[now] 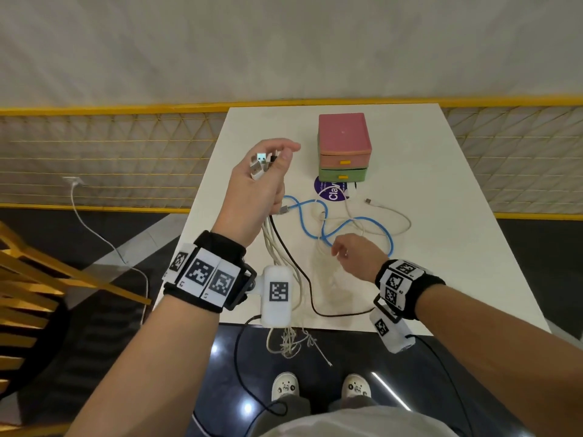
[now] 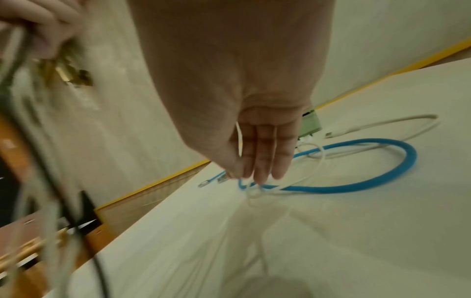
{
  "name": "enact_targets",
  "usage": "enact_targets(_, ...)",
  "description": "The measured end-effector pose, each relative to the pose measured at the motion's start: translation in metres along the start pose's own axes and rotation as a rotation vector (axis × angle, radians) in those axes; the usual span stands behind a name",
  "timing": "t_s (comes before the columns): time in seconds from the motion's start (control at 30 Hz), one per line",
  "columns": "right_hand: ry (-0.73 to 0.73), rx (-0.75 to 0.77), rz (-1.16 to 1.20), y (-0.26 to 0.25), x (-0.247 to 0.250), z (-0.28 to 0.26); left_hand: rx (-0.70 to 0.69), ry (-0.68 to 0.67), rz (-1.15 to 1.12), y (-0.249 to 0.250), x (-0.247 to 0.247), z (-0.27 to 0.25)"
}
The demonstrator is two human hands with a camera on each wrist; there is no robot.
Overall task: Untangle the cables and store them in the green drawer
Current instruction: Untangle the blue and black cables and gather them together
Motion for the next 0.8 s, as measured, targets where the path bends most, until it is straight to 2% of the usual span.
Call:
enact_targets(0.13, 0.1, -0.126, 0.048, 0.022, 0.014, 0.022, 0.052, 0.074, -0.006, -0.011, 0.009, -0.002)
enact_targets(0.23, 0.125, -0.112, 0.062, 0.015, 0.015, 0.038, 0.108, 0.154, -0.036, -0.021, 0.019, -0.003)
enact_targets(0.4, 0.19, -0.129, -0.01, 0.0, 0.012, 0.061, 0.17, 0.178, -0.04, -0.033, 0.019, -0.006)
enact_targets(0.43, 0.17, -0.155, -0.041, 0.0, 0.01, 0.067, 0.177, 0.179, -0.036, -0.035, 0.019, -0.006)
enact_targets(0.57, -0.054, -0.207, -0.212, 0.0, -0.01, 0.087, 0.187, 0.158, 0.002, -0.045, 0.019, -0.008)
enact_targets(0.8, -0.074, -0.176, -0.1, -0.004, 0.005, 0.092, 0.206, 0.202, 0.022, -0.057, 0.032, -0.008)
Point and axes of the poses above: each hand's wrist, its own z-axis towards the middle knuckle, its own x-axis out of the back of the hand, y = z × x, the point moved 10 cm from there along z, towards the middle knuckle, and after that the axes turned 8 degrees about -z, right-handed, at the moved point
